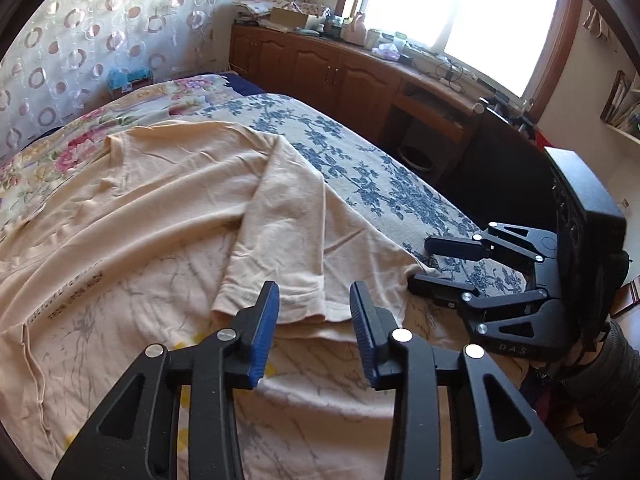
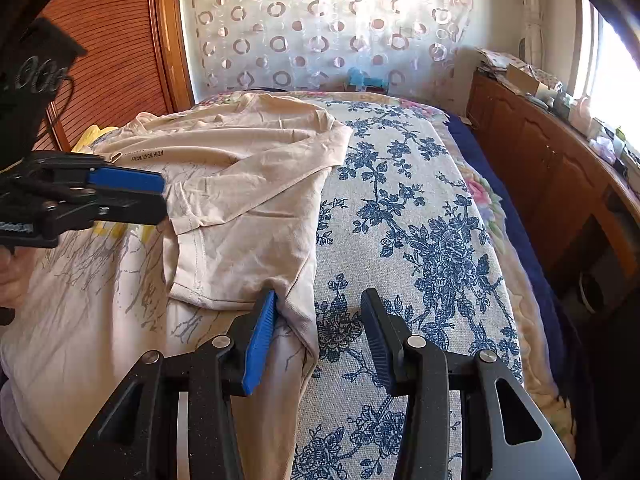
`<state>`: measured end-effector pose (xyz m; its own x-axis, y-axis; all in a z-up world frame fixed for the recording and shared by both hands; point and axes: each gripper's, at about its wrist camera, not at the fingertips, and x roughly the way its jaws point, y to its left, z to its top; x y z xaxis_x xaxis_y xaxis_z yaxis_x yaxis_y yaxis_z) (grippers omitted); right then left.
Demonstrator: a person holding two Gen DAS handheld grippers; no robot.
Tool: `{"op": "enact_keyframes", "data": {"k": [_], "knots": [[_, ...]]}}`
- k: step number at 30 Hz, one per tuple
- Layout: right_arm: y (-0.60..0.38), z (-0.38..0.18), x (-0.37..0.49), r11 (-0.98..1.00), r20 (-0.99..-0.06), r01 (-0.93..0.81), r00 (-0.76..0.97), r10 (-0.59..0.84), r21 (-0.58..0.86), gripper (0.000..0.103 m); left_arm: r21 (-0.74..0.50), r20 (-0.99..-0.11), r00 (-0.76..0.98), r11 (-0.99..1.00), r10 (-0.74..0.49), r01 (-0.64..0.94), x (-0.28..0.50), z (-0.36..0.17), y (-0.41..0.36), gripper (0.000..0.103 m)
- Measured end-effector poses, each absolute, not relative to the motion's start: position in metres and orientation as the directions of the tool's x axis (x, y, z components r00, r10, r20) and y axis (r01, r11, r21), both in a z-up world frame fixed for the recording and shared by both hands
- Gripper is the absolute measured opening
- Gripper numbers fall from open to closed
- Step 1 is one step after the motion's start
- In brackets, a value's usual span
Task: Fold small clothes
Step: 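Grasp the shirt hem with the left gripper, then lift the hem and fold it toward the collar, open left gripper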
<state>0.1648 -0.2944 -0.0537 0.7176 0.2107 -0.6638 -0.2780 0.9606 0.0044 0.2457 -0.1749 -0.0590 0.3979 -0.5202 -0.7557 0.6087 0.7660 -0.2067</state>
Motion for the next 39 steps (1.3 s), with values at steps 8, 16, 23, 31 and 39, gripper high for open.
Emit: {"op": "enact_keyframes", "data": {"k": [8,16,23,31,39], "knots": [[-0.296,-0.053,0.165,0.96,-0.664,-0.279,0.717,0.212,0.006,0.046,-0.057,-0.824,0.403,0.765,-0.399,0.642,0.249,-0.074,-0.201,0.032],[-0.296,-0.052,0.165,0.96,-0.664,-0.279,0.718,0.209,0.001,0.046,-0.062,-0.779,0.476,0.805,-0.409,0.591,0.261,-0.054,-0.183,0.004],[-0.295,-0.052,0.165,0.96,-0.664,-0.279,0.718,0.209,0.001,0.046,-0.185,-0.667,0.609,0.887,-0.429,0.422,0.291,-0.011,-0.116,0.003],[-0.295,-0.052,0.165,0.96,-0.664,-0.279,0.718,0.208,-0.002,0.046,-0.206,-0.671,0.625,0.911,-0.398,0.358,0.295,-0.024,-0.086,0.003],[-0.296,-0.052,0.164,0.959,-0.663,-0.285,0.718,0.212,-0.002,0.046,-0.193,-0.633,0.655,0.903,-0.413,0.383,0.264,-0.014,-0.075,0.003]]}}
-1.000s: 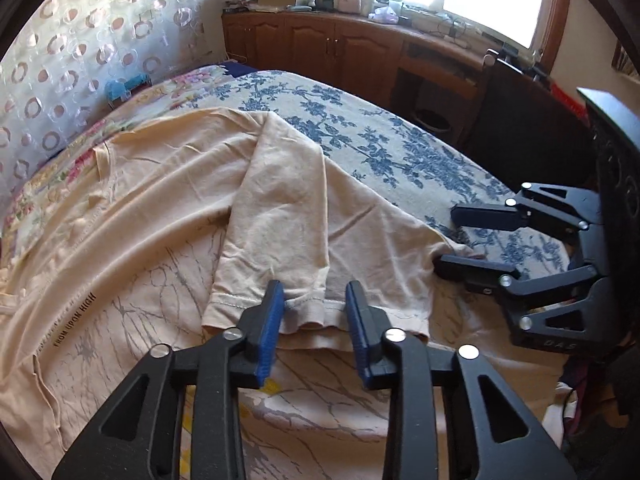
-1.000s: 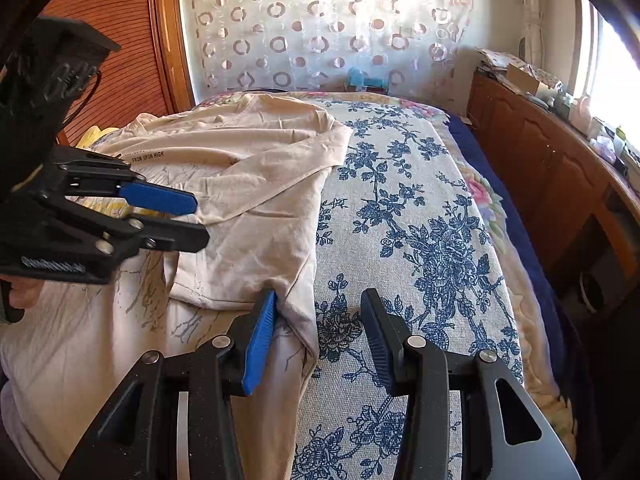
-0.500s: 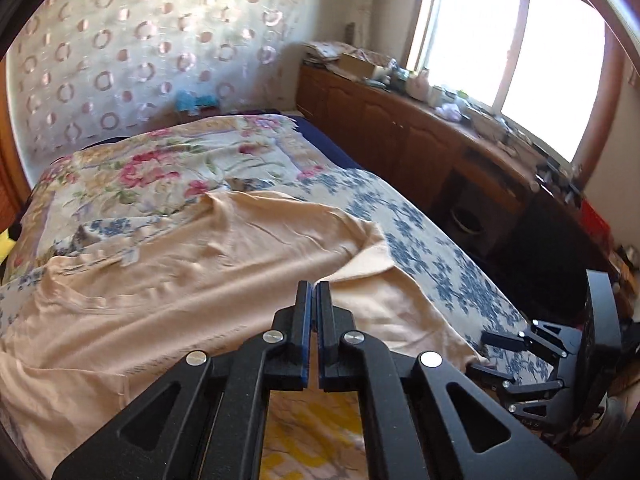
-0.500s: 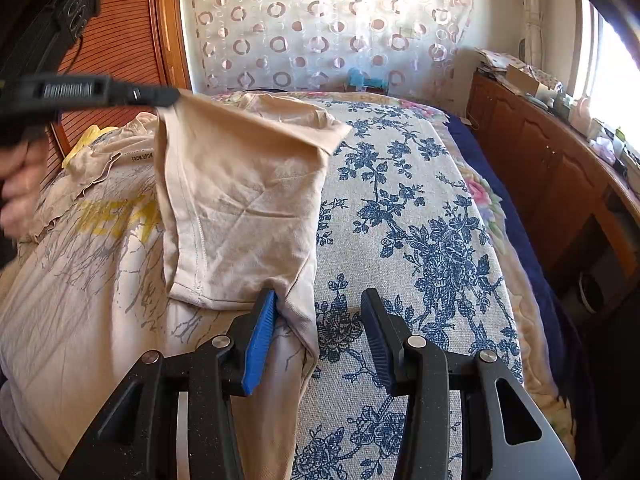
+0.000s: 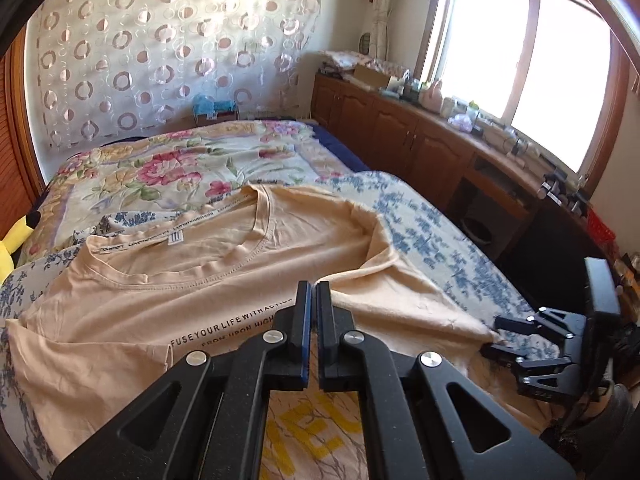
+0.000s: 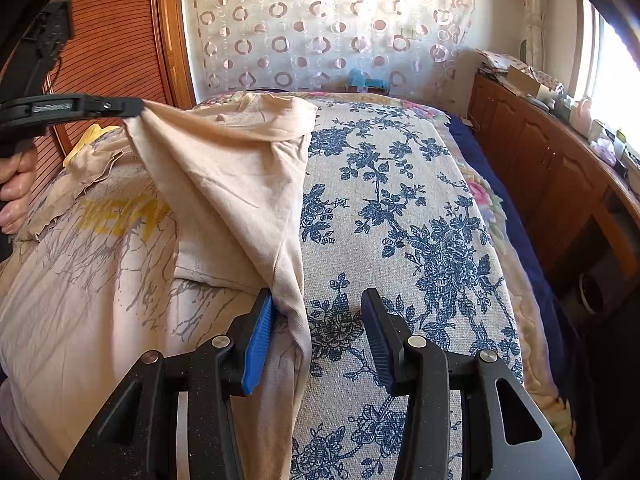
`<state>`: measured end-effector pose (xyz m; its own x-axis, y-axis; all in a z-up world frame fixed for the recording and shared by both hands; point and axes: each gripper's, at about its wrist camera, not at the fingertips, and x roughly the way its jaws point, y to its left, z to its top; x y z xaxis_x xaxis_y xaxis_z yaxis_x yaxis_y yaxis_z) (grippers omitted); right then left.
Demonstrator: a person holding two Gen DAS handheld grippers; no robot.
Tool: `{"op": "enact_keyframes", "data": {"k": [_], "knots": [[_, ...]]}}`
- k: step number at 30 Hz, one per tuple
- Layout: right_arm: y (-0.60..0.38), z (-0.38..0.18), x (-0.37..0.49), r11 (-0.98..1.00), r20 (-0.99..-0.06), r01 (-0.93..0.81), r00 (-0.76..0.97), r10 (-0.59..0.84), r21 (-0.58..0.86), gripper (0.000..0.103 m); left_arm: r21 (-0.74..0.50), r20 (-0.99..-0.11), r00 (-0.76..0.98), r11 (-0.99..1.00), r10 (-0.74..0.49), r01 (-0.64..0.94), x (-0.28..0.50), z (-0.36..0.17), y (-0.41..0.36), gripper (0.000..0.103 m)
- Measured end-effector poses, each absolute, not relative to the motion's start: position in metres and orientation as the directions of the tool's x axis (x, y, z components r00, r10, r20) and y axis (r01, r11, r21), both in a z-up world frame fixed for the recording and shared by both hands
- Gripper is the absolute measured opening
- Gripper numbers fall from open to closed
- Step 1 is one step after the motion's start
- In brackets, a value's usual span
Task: Fold small clothes
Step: 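Lift the hem and fold it toward the collar, open left gripper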
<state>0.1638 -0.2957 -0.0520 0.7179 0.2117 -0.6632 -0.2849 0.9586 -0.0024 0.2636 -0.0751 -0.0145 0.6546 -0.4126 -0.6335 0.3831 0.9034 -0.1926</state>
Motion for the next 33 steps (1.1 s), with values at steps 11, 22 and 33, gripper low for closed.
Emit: {"op": "enact_keyframes", "data": {"k": [11,22,33], "knots": [[-0.293,-0.053,0.163,0.951,-0.665,-0.31,0.71,0.231,-0.002,0.05,-0.121,-0.747,0.587,0.931,-0.314,0.344,0.262,-0.056,-0.057,0.003],[-0.286,-0.054,0.163,0.938,-0.672,-0.347,0.698,0.247,-0.015,0.056,-0.083,-0.772,0.582,0.949,-0.255,0.305,0.243,-0.076,-0.037,0.003],[-0.283,-0.044,0.151,0.92,-0.654,-0.391,0.69,0.312,0.027,0.056,-0.08,-0.692,0.668,0.949,-0.272,0.304,0.222,-0.044,-0.017,0.029]]}}
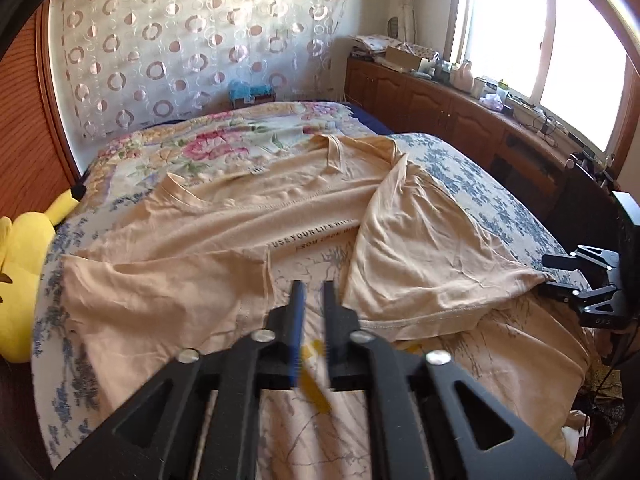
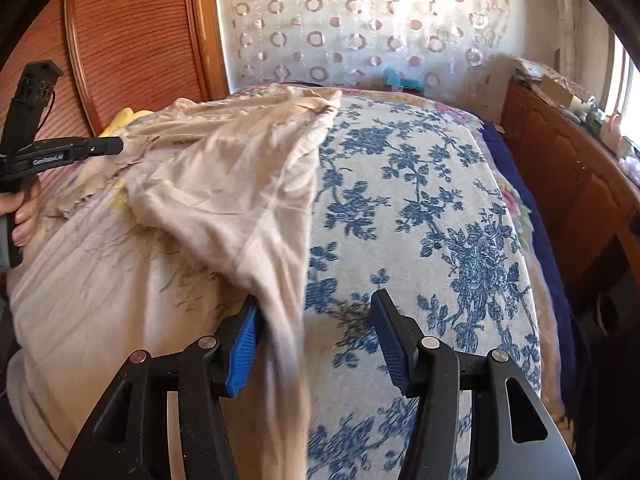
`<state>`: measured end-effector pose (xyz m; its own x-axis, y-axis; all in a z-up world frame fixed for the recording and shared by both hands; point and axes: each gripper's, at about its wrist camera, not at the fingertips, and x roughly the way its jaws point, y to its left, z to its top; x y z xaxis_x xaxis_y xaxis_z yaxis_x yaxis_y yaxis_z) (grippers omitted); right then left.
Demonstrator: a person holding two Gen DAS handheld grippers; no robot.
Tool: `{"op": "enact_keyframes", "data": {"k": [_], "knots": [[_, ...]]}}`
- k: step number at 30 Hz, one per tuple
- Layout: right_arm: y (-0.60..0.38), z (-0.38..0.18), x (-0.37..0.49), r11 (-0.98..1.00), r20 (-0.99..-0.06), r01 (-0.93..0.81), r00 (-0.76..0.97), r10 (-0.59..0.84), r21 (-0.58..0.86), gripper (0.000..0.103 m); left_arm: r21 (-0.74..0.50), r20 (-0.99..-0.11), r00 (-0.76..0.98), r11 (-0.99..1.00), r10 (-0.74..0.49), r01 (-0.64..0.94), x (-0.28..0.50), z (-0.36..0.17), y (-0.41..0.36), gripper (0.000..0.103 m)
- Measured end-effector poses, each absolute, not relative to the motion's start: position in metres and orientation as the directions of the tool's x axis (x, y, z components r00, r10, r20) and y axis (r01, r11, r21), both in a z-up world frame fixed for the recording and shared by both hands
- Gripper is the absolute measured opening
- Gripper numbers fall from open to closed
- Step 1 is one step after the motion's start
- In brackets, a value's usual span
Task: Fold small clothes
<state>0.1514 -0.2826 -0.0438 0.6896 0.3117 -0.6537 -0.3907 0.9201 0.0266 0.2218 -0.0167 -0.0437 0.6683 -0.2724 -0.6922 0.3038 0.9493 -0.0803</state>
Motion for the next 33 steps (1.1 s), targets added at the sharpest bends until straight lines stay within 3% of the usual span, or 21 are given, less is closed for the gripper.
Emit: {"op": "enact_keyframes", "data": {"k": [3,6,12,17,26,28,33], "knots": [[-0.275,-0.032,0.137,0.902,-0.622,-0.428,0.694,0.362,0.047,0.056,-0.077,-0.665,0.695,0.951,-0.274,0.301,0.211,-0.038,-0.007,0.057],[-0.256,-0.024,0.125,0.874,-0.607,-0.484,0.683,0.407,0.041,0.05,-0.065,-0.655,0.709,0.954,-0.261,0.291,0.204,-0.036,-0.001,0.073],[-0.219,-0.041,0.13,0.819,-0.669,-0.572,0.598,0.441,0.028,0.031,-0.064,-0.66,0.704,0.953,-0.262,0.295,0.187,-0.042,0.009,0.076],[-0.209,-0.044,0.154,0.847,-0.691,-0.531,0.622,0.368,-0.027,0.029,-0.065,-0.66,0.704,0.954,-0.26,0.292,0.177,-0.045,0.015,0.076],[-0.184,-0.047,0.168,0.853,-0.703,-0.508,0.65,0.288,-0.12,0.012,-0.074,-0.663,0.704,0.958,-0.255,0.276,0.172,-0.053,0.023,0.076],[-0.183,-0.045,0.167,0.848,-0.701,-0.516,0.65,0.293,-0.125,0.005,-0.072,-0.665,0.704,0.96,-0.249,0.272,0.171,-0.055,0.026,0.076],[-0.184,-0.037,0.154,0.822,-0.695,-0.567,0.615,0.372,-0.061,0.004,-0.067,-0.66,0.715,0.965,-0.232,0.252,0.169,-0.054,0.032,0.076]]}}
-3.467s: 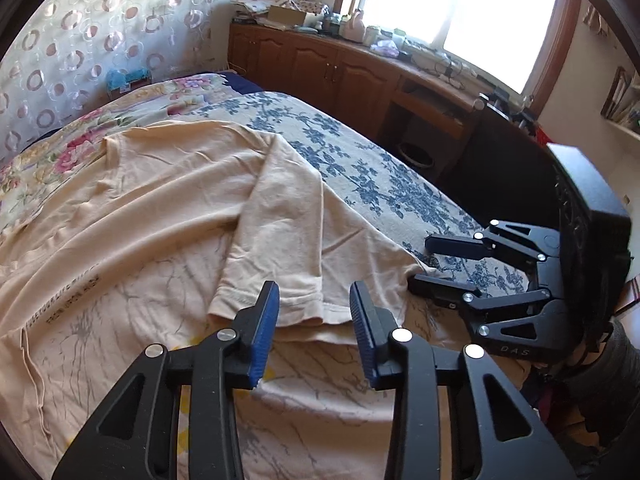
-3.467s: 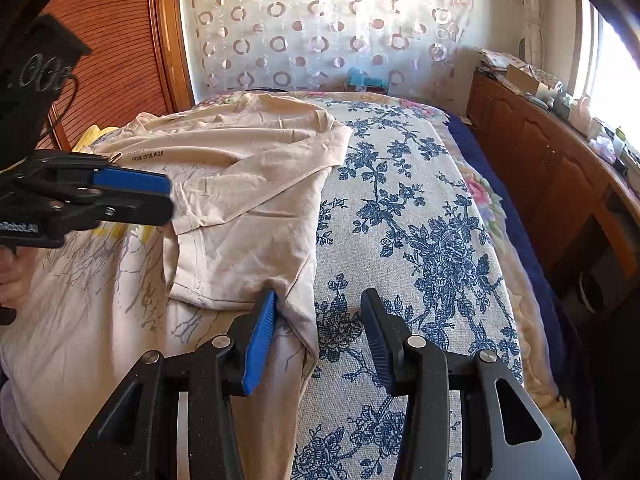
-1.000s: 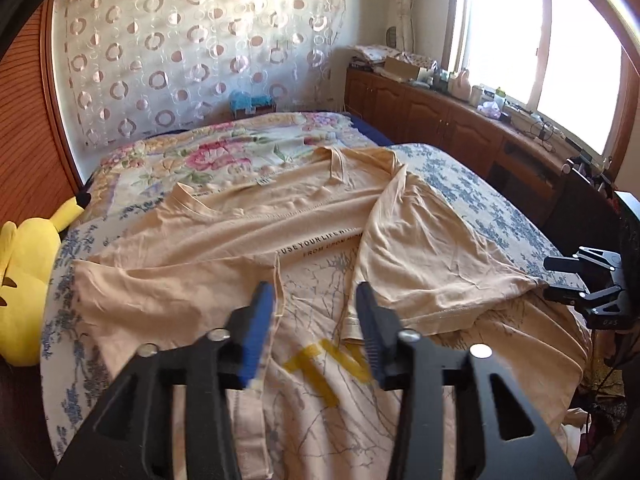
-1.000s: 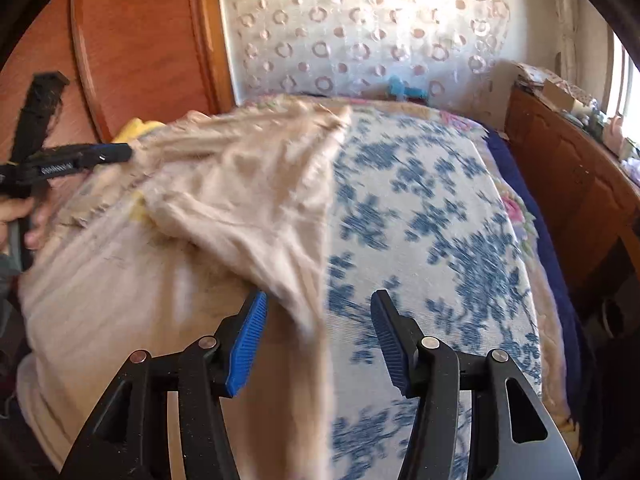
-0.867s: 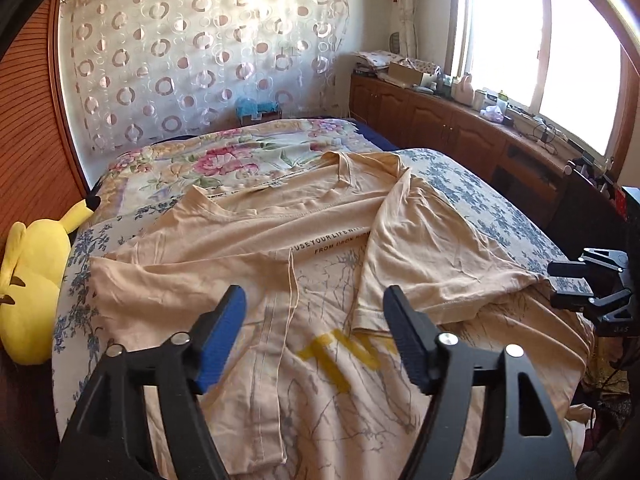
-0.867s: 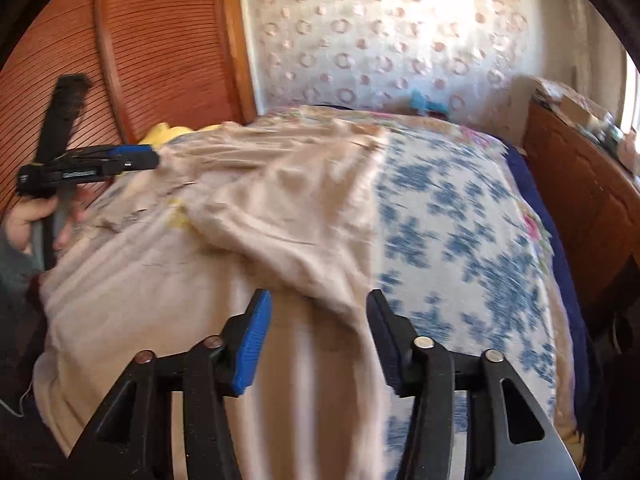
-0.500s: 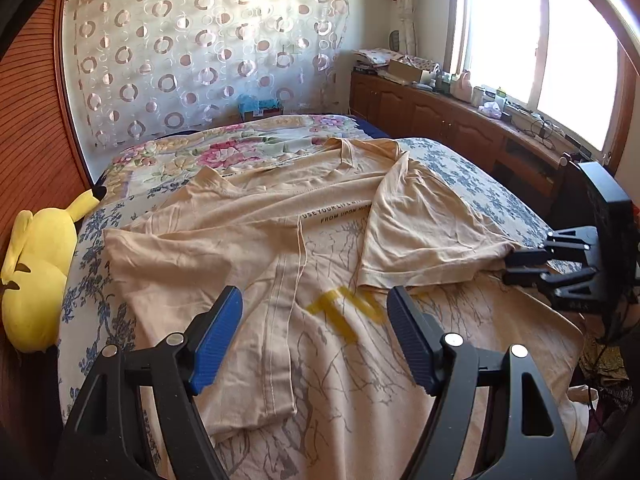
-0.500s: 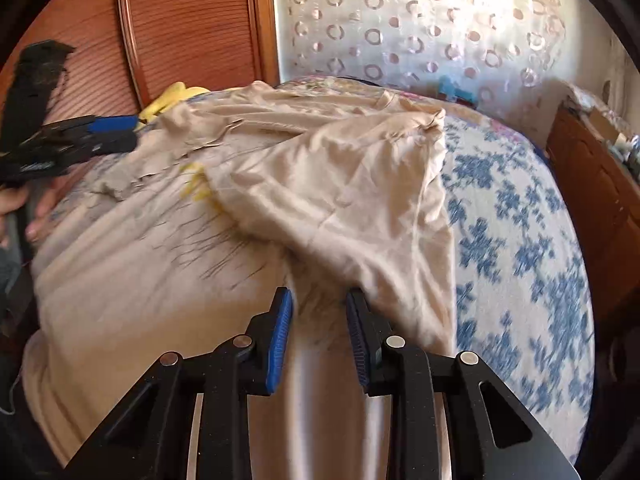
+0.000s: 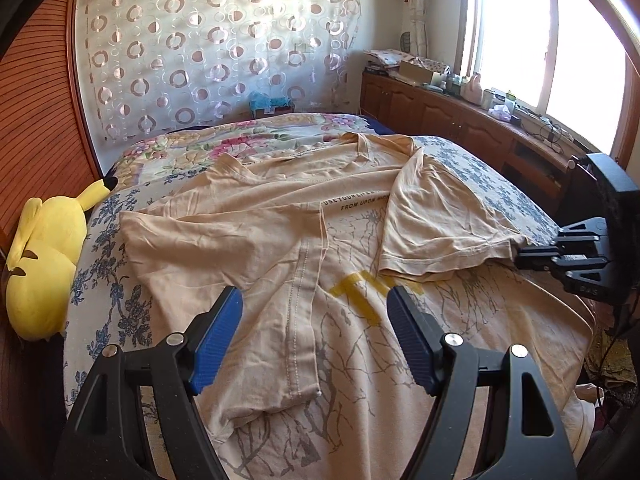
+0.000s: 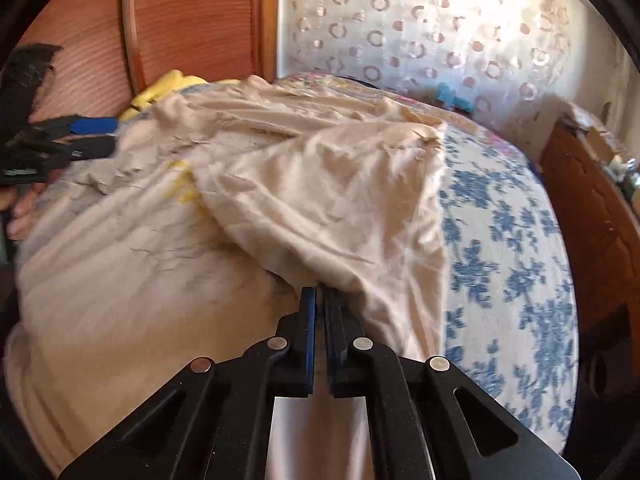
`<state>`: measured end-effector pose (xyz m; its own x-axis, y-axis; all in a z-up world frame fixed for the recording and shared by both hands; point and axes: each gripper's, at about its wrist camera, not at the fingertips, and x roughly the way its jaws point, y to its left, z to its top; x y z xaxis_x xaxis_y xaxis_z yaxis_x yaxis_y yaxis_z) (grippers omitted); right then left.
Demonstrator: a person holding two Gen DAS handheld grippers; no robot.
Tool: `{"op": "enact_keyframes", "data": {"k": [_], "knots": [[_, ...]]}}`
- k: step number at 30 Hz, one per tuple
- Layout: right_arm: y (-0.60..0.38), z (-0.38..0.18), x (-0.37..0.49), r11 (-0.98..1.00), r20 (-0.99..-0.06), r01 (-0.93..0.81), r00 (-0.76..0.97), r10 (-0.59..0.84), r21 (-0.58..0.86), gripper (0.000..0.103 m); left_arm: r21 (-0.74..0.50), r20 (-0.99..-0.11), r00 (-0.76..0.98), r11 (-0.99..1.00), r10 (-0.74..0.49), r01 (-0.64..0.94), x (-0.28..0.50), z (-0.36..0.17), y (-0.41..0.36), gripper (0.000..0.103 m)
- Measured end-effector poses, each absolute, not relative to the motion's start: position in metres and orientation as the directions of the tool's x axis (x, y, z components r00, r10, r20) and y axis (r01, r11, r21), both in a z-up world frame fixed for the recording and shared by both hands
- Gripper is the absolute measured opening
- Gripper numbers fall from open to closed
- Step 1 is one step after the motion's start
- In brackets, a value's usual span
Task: Fold small clothes
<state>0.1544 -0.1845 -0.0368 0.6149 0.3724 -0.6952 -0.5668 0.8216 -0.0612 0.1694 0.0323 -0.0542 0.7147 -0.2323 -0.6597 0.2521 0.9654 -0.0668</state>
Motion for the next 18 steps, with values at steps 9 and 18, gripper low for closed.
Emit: {"op": "enact_keyframes", "data": {"k": [9,18], "knots": [[-0.191,-0.023,0.132,0.778,-0.689,-0.628,0.554,0.468,0.023,0.004,-0.073,-0.655,0.728,0.976,-0.202,0.205,0.171,-0.054,0.054,0.076],[-0.207,-0.009,0.132,0.82,-0.655,-0.572,0.618,0.434,0.004,0.016,-0.07,-0.65,0.745,0.988,-0.149,0.137,0.177,-0.052,0.084,0.076]]}}
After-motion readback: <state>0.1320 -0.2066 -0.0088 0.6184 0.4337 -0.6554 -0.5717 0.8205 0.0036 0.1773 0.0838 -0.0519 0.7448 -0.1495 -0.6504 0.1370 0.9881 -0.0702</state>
